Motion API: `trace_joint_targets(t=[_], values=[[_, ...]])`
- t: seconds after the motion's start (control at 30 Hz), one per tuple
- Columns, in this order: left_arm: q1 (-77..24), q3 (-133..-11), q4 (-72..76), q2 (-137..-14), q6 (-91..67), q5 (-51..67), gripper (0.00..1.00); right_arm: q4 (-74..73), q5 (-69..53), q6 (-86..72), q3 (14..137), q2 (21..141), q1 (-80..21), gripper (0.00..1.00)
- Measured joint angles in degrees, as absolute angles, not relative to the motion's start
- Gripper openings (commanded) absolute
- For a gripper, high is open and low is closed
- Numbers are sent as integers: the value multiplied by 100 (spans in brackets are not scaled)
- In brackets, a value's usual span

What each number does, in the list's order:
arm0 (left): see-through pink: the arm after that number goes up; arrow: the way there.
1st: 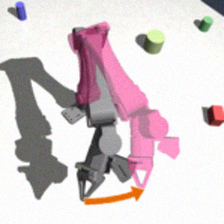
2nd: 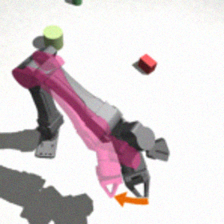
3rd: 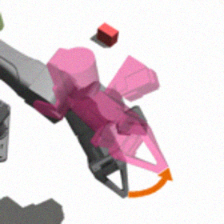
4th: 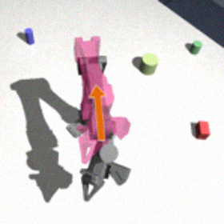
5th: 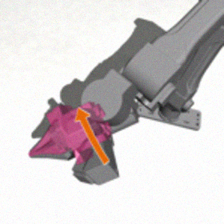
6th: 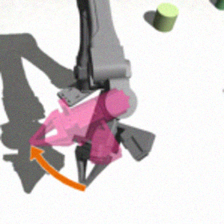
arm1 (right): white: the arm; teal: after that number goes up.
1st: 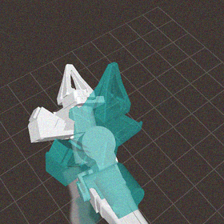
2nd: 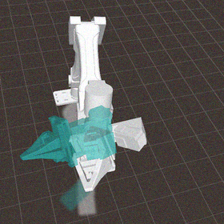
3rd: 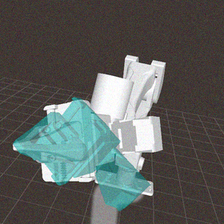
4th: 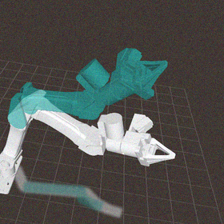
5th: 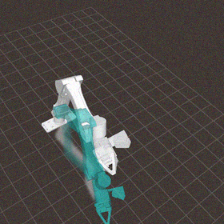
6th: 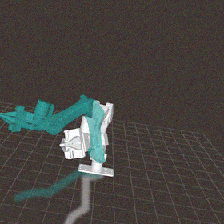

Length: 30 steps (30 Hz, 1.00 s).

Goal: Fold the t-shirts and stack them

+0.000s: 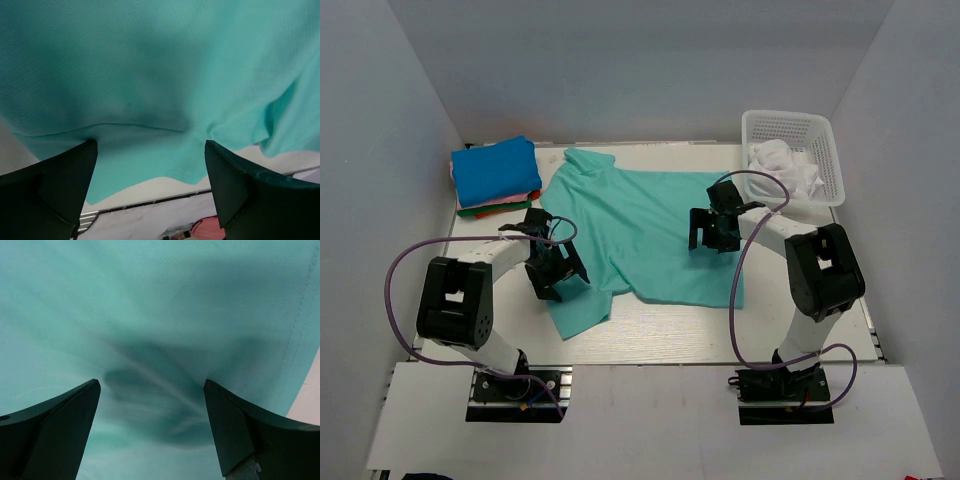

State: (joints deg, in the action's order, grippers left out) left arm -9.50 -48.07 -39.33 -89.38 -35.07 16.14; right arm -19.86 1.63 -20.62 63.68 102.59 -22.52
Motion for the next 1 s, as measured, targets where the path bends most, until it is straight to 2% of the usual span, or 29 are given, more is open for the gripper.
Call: trace_joint_targets(t=[0.33,0.47,0.67,1.0], values=[[-921,-5122,-5308,-9260,-3717,370,100,-2130,659,-1997,6311,10206,-2252,90],[-941,-5874,-5828,-9212,-3470,-36,100,-2394,617,-1822,6445,10108,-2272,90],[-952,-6517,-6147,-8246,-3328,-32,100,-2456,456,-1828,6484,9028,-2322,90],[-993,-4412,-6836,-6895,-3865,845,100,-2961,419,-2340,5682,7981,-2327,90]])
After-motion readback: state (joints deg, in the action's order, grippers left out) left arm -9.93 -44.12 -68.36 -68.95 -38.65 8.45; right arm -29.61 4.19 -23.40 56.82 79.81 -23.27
